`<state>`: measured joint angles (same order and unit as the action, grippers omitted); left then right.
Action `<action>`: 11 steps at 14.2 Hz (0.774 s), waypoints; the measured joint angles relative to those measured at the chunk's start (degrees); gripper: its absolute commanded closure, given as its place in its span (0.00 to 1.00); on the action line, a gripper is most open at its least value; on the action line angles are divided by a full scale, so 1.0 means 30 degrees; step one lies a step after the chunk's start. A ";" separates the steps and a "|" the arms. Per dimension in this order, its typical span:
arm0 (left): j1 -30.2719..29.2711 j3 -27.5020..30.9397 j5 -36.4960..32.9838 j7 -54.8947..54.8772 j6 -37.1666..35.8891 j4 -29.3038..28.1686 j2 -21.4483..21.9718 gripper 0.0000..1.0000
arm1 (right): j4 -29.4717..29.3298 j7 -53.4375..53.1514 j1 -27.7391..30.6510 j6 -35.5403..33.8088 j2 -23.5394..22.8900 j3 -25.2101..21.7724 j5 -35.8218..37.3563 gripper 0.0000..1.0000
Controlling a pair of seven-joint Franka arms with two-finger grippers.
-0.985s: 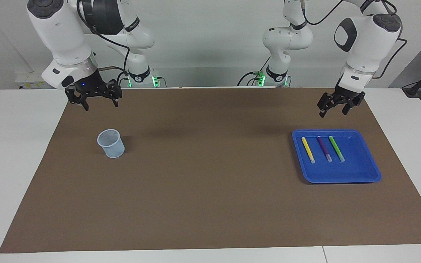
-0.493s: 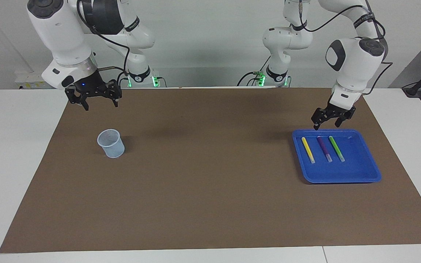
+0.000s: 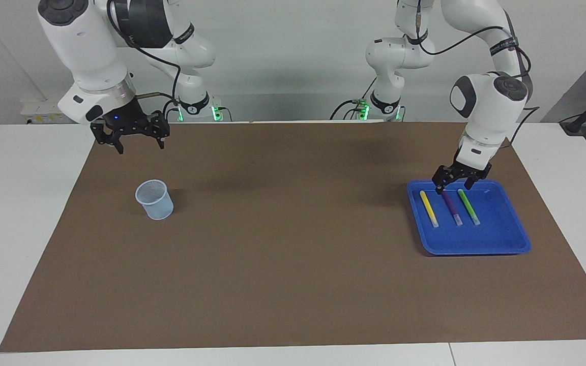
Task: Transfer and insert pens with both arms
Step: 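Lower the left gripper over the yellow pen in the blue tray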
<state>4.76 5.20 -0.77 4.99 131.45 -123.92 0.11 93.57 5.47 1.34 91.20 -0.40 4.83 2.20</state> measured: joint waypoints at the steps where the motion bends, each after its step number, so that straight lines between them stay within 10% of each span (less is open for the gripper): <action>1: -0.0067 0.0013 0.0000 -0.0003 0.0314 -0.0041 -0.0185 0.04 | 0.0000 0.0000 0.0000 0.0000 0.0000 0.0000 0.0000 0.00; 11: -0.0182 -0.0156 0.0000 -0.0013 0.3658 -0.0470 -0.2701 0.05 | 0.0000 0.0000 0.0000 0.0000 0.0000 0.0000 0.0000 0.00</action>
<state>4.22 4.73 -0.77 4.96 142.42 -125.33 -8.00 93.57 5.47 1.34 91.20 -0.40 4.83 2.20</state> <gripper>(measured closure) 0.000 0.000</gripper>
